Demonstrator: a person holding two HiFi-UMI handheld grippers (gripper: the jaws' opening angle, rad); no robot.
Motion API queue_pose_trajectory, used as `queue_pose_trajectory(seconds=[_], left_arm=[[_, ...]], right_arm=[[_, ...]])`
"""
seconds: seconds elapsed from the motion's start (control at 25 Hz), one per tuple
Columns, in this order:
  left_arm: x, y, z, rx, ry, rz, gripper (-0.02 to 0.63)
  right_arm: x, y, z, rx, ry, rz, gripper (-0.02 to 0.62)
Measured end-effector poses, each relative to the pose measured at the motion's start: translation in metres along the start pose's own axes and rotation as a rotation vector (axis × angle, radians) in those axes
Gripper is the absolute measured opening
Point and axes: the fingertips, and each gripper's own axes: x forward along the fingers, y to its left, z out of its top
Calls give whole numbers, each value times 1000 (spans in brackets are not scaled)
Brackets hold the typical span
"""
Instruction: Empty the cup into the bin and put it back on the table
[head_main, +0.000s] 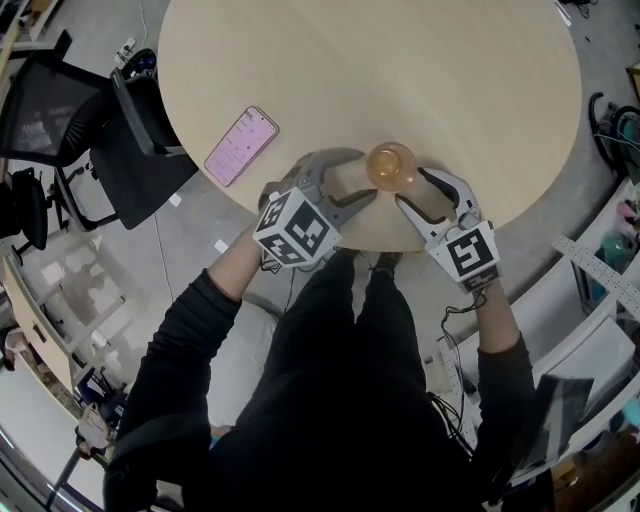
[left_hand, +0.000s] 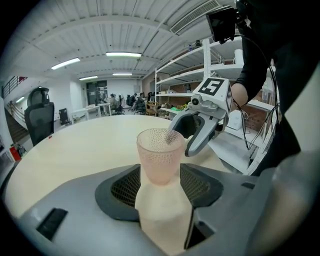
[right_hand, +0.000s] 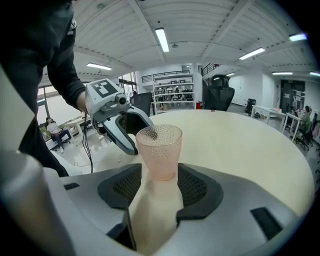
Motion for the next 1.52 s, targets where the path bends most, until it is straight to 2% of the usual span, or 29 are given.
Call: queue_pose_trajectory(seconds=[0.24, 0.44, 0.72, 0.96, 1.32, 1.52], left_arm=[[9, 0, 6, 75, 1, -12, 253], [6, 0, 13, 47, -28, -27, 250], [2, -21, 27, 54, -61, -60, 250], [-4, -46, 46, 61, -99, -112, 250], [5, -94, 87, 172, -135, -212, 252], [17, -128, 104, 202, -135, -256, 252]], right_arm=[[4, 1, 4, -26, 0, 7, 219], [-1, -5, 10, 15, -10, -12, 219], [-23, 6, 10, 37, -22, -54, 219], [-54, 20, 12, 57, -32, -126, 219], [-117, 30, -4, 134, -47, -265, 219], [-152, 36, -19, 141, -73, -317, 219]])
